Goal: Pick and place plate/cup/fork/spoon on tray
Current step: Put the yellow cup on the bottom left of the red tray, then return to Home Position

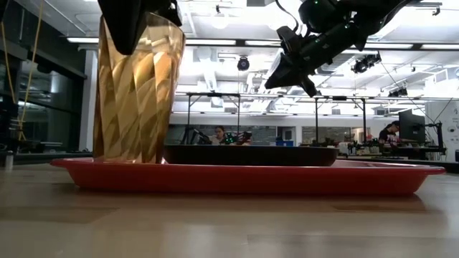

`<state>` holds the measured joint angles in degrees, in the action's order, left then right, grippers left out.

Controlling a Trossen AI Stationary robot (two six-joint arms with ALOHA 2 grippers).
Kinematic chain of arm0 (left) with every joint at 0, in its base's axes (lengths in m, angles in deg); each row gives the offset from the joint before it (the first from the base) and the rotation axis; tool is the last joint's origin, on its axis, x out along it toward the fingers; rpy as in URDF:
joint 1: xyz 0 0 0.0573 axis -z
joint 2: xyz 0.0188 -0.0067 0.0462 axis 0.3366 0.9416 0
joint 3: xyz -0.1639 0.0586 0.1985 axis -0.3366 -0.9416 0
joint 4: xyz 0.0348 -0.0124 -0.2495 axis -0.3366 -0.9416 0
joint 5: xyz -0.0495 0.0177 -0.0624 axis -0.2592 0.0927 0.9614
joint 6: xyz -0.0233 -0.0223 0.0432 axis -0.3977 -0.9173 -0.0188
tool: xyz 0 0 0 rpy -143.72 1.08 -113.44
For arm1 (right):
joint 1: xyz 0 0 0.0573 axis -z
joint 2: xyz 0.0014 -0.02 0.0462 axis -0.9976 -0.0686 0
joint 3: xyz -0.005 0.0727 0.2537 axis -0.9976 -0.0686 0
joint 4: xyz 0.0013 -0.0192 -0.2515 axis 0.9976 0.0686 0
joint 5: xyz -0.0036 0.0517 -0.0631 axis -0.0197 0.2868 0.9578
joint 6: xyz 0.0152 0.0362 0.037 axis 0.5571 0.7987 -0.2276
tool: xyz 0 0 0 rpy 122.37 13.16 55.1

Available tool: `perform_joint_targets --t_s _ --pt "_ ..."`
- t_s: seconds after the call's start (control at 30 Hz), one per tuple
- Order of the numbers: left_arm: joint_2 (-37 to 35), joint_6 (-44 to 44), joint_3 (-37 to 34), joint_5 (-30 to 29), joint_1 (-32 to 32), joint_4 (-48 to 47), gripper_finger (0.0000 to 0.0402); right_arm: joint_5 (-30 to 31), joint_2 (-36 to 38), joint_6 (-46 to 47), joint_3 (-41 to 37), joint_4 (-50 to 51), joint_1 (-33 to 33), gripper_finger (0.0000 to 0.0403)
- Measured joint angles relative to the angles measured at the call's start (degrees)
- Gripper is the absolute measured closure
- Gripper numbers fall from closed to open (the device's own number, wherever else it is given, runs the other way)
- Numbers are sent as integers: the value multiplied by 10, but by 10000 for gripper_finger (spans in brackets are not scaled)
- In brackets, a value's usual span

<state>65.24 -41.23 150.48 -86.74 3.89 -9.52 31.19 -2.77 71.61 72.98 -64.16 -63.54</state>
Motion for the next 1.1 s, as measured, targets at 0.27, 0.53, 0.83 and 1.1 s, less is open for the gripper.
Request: perform_joint_targets --t_s 0.27,0.53,0.83,1.1 --pt "1 -15 0 0 2 0 397 0 0 0 0 -2 0 403" --pt "1 -35 0 2 1 0 356 0 0 1 0 -2 0 403" --pt "-9 -55 4 36 0 1 262 0 0 1 0 -3 0 403" --pt "-12 -55 75 37 -10 -42 194 0 0 1 0 -6 0 403"
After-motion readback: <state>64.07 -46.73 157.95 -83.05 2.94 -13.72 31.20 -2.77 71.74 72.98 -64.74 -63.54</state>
